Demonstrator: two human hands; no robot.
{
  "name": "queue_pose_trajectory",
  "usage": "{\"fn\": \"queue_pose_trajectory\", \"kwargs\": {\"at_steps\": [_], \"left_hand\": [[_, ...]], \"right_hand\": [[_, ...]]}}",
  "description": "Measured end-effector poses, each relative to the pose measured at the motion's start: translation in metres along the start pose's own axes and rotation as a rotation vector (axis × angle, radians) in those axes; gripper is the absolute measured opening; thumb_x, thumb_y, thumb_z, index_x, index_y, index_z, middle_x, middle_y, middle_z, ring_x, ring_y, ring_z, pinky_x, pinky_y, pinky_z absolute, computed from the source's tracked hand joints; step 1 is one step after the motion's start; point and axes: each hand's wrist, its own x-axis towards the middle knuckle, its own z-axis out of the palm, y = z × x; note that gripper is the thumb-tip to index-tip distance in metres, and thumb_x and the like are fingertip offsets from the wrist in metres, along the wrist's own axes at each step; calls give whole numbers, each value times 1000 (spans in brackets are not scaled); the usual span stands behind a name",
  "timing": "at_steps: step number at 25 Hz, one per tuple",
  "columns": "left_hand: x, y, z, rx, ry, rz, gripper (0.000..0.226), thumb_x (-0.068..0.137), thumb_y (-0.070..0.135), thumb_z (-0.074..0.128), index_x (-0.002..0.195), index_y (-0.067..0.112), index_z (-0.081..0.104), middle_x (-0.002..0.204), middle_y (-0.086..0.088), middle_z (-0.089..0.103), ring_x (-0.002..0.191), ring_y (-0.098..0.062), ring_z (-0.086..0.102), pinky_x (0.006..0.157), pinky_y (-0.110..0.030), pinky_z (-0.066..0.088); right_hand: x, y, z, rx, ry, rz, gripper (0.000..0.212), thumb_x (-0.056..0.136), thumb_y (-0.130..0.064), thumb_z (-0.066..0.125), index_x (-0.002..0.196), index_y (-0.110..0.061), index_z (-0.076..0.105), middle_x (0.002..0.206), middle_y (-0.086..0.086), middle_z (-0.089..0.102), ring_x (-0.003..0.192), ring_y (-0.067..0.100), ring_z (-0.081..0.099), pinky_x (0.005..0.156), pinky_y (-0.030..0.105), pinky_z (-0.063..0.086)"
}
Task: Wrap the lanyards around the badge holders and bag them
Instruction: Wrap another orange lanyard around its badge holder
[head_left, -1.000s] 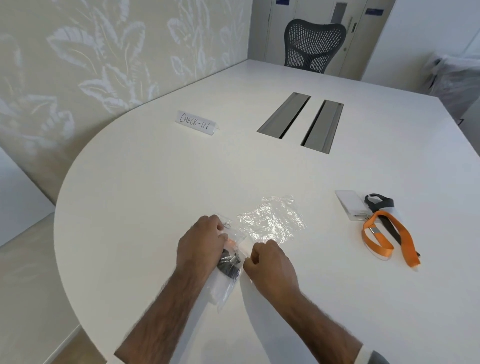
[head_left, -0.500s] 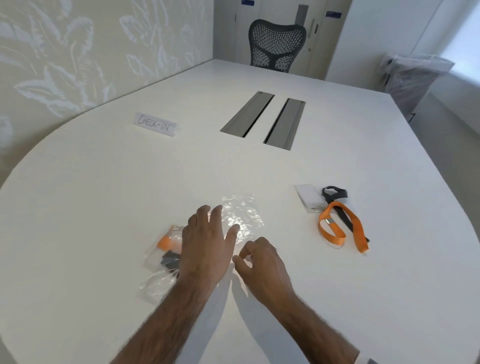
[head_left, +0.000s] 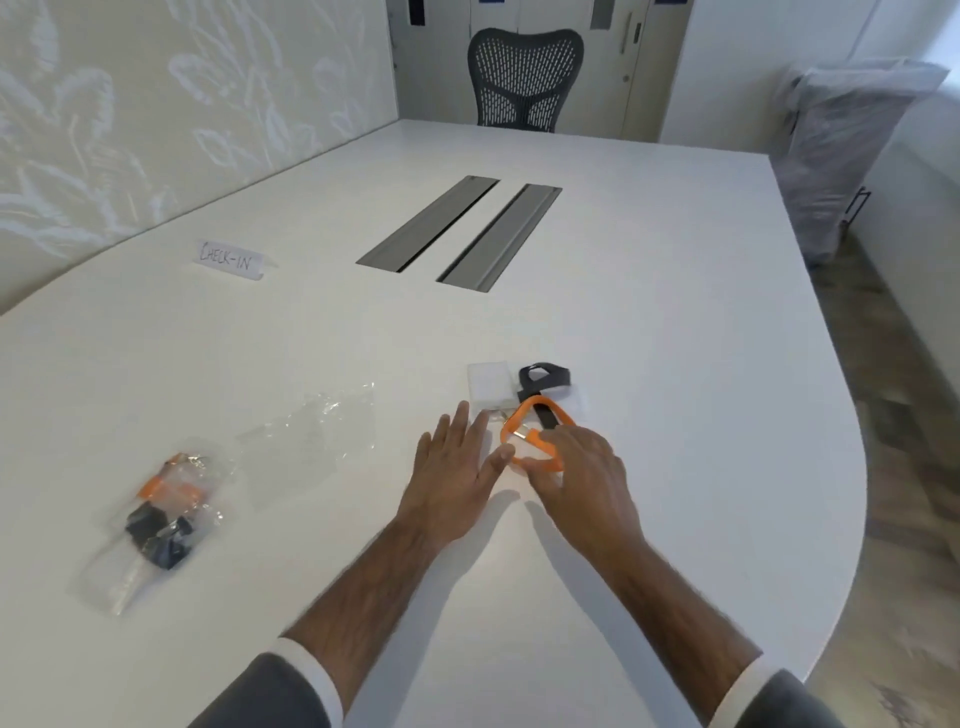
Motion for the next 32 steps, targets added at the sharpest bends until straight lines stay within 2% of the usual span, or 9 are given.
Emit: {"fn": "queue_pose_trajectory", "kwargs": {"at_steps": [3, 7, 13, 16, 18, 21, 24, 29, 32], "left_hand": [[19, 9, 9, 51, 30, -8, 70, 102, 64, 15, 163, 31, 4, 173, 4, -5, 160, -24, -1, 127, -47, 2], [34, 12, 9, 159, 49, -40, 88, 87, 71, -10, 163, 30, 2, 173, 5, -2, 160, -26, 2, 128, -50, 3], [33, 9, 20, 227, 82, -55, 72, 100, 66, 0, 163, 31, 2, 173, 5, -2, 160, -24, -1, 129, -48, 0], [31, 10, 26, 248, 95, -49, 68, 104, 63, 5, 164, 31, 3, 173, 5, -2, 160, -22, -2, 128, -45, -1], [29, 10, 26, 230, 112, -44, 67, 104, 62, 6, 163, 31, 6, 173, 4, -1, 160, -22, -1, 129, -43, 0], [27, 11, 27, 158, 204, -94, 63, 107, 56, 13, 163, 28, 14, 173, -3, -1, 160, -22, 1, 129, -41, 2], [27, 11, 26, 118, 272, -232, 64, 106, 52, 20, 161, 19, 21, 173, -10, 5, 159, -26, 3, 129, -43, 3], [29, 8, 26, 143, 240, -215, 59, 105, 53, 20, 160, 30, 20, 173, -8, 6, 159, -28, 2, 129, -48, 2], [31, 4, 26, 146, 233, -211, 57, 107, 51, 20, 160, 31, 21, 173, -7, 7, 159, -29, 2, 129, -48, 1]], "right_hand": [[23, 34, -19, -46, -76, 0, 39, 104, -47, 40, 133, -27, 57, 138, -1, 59, 137, 24, 45, 108, 41, 36], [50, 62, -23, -176, -353, -47, 63, 103, -62, 16, 160, -34, 17, 171, -6, 11, 158, 23, -2, 125, 57, 4], [58, 80, -25, -272, -452, -67, 93, 84, -77, -9, 162, -29, 2, 171, -8, -5, 157, 24, -15, 122, 64, -5], [65, 77, -28, -269, -435, 16, 81, 94, -70, 2, 161, -27, 18, 171, -4, 5, 158, 26, -5, 123, 62, 0], [68, 66, -25, -255, -309, 29, 58, 104, -56, 19, 146, -25, 46, 164, 1, 32, 153, 28, 23, 121, 56, 19], [80, 35, -14, -206, -114, -142, 29, 104, -31, 36, 107, -22, 64, 117, 0, 66, 110, 21, 59, 93, 40, 49], [101, 0, 0, -104, -200, -145, 28, 100, -28, 44, 99, -12, 67, 99, 5, 70, 97, 26, 65, 78, 41, 54], [121, -28, 17, -217, -295, -74, 43, 96, -49, 58, 108, -9, 66, 108, 12, 64, 103, 31, 64, 75, 35, 48], [128, -37, 20, -296, -349, -1, 45, 90, -47, 70, 112, -9, 64, 113, 13, 60, 101, 29, 65, 72, 32, 45]]}}
